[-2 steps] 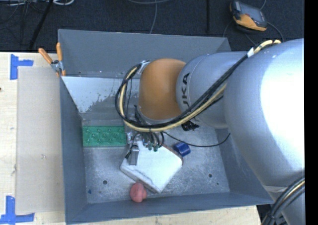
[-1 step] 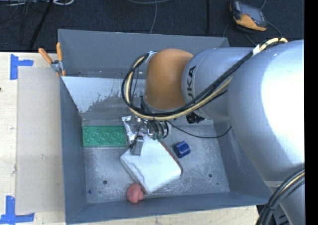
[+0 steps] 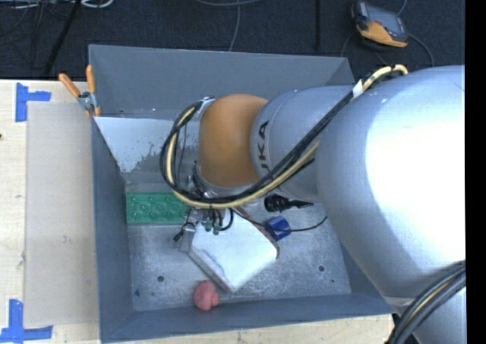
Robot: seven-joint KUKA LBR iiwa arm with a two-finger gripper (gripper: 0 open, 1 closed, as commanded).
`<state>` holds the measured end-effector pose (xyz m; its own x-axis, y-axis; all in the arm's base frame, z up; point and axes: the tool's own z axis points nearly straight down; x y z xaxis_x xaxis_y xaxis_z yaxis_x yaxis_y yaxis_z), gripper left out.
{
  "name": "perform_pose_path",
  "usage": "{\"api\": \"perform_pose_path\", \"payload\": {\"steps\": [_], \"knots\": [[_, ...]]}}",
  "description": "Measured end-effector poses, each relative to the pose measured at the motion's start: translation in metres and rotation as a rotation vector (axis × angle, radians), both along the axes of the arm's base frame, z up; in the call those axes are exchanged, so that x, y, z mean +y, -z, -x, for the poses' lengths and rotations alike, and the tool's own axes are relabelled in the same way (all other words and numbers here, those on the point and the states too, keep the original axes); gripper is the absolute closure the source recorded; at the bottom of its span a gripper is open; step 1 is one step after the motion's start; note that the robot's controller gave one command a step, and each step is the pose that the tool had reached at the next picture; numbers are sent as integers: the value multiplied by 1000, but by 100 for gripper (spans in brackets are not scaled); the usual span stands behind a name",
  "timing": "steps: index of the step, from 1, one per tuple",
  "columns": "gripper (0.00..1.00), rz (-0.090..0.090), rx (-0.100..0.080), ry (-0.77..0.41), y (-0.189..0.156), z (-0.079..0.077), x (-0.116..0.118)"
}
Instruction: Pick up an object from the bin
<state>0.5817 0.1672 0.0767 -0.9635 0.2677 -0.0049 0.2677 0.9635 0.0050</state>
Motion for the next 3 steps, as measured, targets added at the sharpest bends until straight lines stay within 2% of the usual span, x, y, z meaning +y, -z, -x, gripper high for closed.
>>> {"api": "perform_pose_path", "payload": {"steps": [1,2,3], "knots": [[100,3,2,0,1,0,-2],[100,-3,-2,-5,2,-33,-37],[100,1,3,0,-108,26,-25]]}}
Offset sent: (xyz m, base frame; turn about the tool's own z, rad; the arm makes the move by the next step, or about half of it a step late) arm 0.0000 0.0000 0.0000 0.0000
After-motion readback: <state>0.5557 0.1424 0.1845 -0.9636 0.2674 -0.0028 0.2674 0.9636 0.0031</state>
